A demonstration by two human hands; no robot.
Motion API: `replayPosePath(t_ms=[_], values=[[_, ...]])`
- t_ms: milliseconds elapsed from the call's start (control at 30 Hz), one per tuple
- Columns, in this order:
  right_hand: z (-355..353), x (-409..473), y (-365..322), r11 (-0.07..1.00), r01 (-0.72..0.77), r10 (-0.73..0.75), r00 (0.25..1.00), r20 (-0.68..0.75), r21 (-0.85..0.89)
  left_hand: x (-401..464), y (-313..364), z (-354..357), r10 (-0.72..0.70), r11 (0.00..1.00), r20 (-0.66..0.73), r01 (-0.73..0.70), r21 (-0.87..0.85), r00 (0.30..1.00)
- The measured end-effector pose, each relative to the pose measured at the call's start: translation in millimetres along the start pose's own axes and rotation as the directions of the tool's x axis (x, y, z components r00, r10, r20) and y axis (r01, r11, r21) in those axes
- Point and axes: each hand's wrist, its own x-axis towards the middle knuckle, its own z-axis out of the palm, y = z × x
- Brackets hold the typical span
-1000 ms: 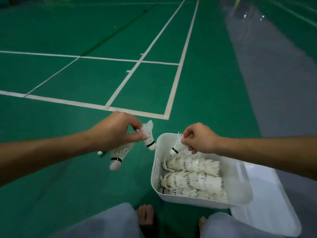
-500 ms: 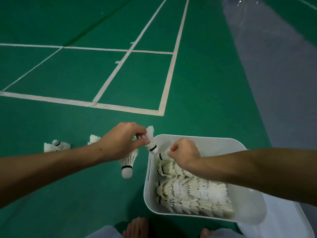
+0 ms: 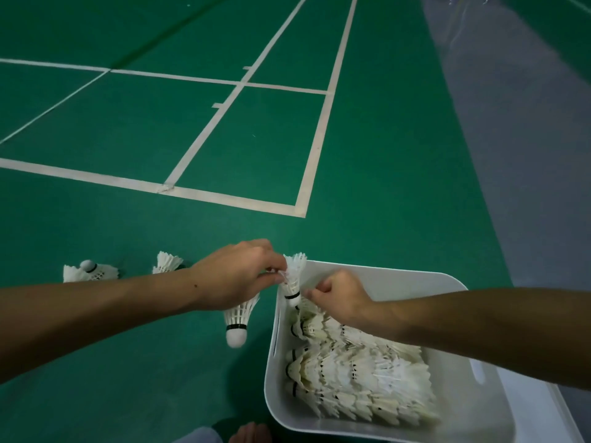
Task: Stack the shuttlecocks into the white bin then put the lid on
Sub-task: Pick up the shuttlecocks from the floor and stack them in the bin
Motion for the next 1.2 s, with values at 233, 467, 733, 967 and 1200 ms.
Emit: replayPosePath(t_ms=[233,467,733,967,1200], values=[[-52.7,-33.7,-0.5,0.986,0.156,-0.157,0.988,-0.010,-0.052,-8.0,4.6,-9.6,0.041,0.998,0.009,-0.042,0.049,0.999],[-72.4,-85.1,-31.9,0.776,0.581,-0.588,0.807,0.052,-0.246,-12.8,31.4,-11.5,0.165,0.983,0.039,-0.168,0.074,0.985],[-81.7,-92.0,-1.6,0.852,0.349,-0.414,0.905,-0.094,-0.390,-12.7,46.6,-7.7,0.126,0.988,-0.119,-0.135,-0.072,0.985],[-62.1,-64.7,18.4,0.955,0.105,-0.133,0.987,-0.085,-0.279,-3.9,35.6,-5.2,-0.040,0.948,-0.057,0.020,-0.317,0.998],[-34.0,-40.7,9.1,0.947,0.082,-0.109,0.991,-0.072,-0.309,-7.1,26.3,5.0,-0.111,0.893,-0.041,0.081,-0.443,0.993]])
